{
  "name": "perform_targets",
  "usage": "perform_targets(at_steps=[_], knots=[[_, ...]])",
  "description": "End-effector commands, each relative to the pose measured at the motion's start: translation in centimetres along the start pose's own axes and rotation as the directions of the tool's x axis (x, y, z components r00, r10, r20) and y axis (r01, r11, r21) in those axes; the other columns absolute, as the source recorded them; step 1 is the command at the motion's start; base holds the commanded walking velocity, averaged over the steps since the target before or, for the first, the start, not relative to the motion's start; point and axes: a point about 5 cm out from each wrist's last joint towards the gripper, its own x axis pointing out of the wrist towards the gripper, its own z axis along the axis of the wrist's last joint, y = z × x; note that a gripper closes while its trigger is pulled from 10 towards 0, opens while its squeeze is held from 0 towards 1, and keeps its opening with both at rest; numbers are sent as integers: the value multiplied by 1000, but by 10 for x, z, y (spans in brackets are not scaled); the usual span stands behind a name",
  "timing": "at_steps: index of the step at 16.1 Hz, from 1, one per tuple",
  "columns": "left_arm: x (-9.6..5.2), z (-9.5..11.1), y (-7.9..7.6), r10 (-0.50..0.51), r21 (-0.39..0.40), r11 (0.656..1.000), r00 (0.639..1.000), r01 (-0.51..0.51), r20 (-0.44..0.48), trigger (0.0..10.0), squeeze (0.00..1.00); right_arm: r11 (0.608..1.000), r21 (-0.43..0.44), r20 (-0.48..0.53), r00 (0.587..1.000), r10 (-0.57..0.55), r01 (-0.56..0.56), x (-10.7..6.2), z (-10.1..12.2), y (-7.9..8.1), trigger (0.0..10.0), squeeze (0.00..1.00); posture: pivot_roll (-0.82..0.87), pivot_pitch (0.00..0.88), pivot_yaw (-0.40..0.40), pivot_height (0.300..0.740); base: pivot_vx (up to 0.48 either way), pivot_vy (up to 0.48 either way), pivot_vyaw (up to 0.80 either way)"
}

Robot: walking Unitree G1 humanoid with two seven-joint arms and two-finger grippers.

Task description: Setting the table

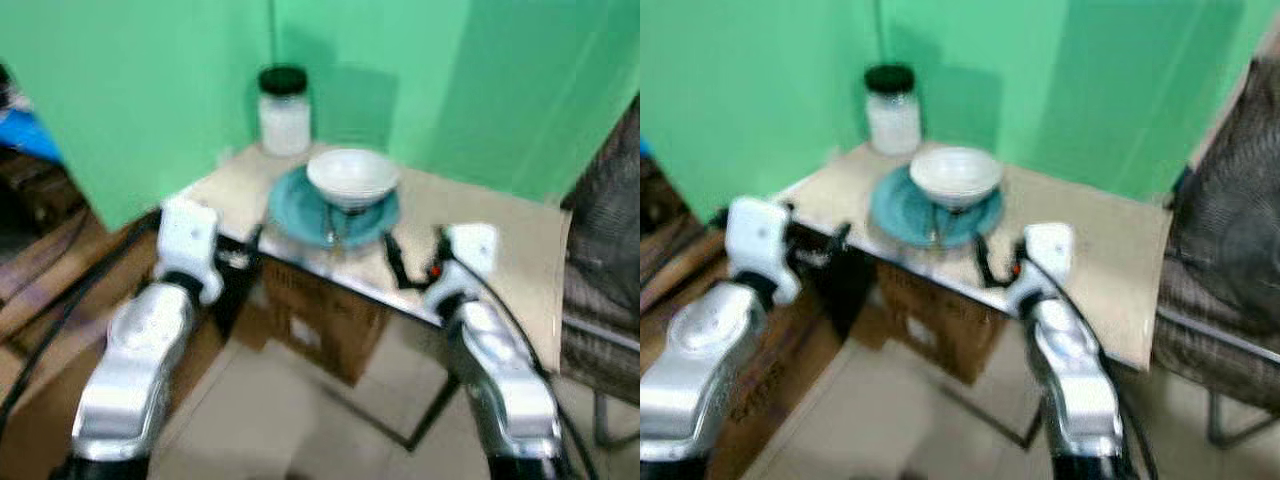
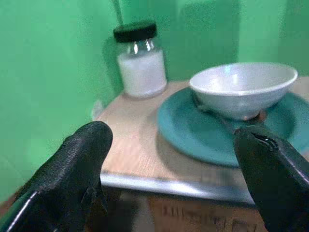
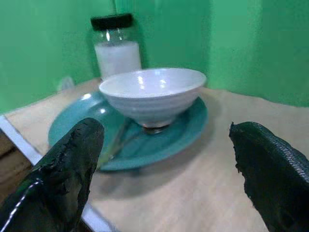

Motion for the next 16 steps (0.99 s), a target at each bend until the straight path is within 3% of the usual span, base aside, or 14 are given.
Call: perform_targets(at_steps=[1,12,16], knots=[[2,4,-8,-29,-1,1000,999,29,21,10000,0,999,1,1,999,-36,36,-4,-1,-10,10000,0,97,0,14,740,304,0,0],[-1,3,-8,-60,32,998,998,60,18,10000,0,996,48,-40,997,-70,72,9,4,-14,10000,0,118,0,-2,740,296,0,0],[0,3,-9,-72,32,997,997,71,16,10000,0,1000,-2,-20,999,-30,30,15,12,-15,10000,0,110,0,8,740,292,0,0]])
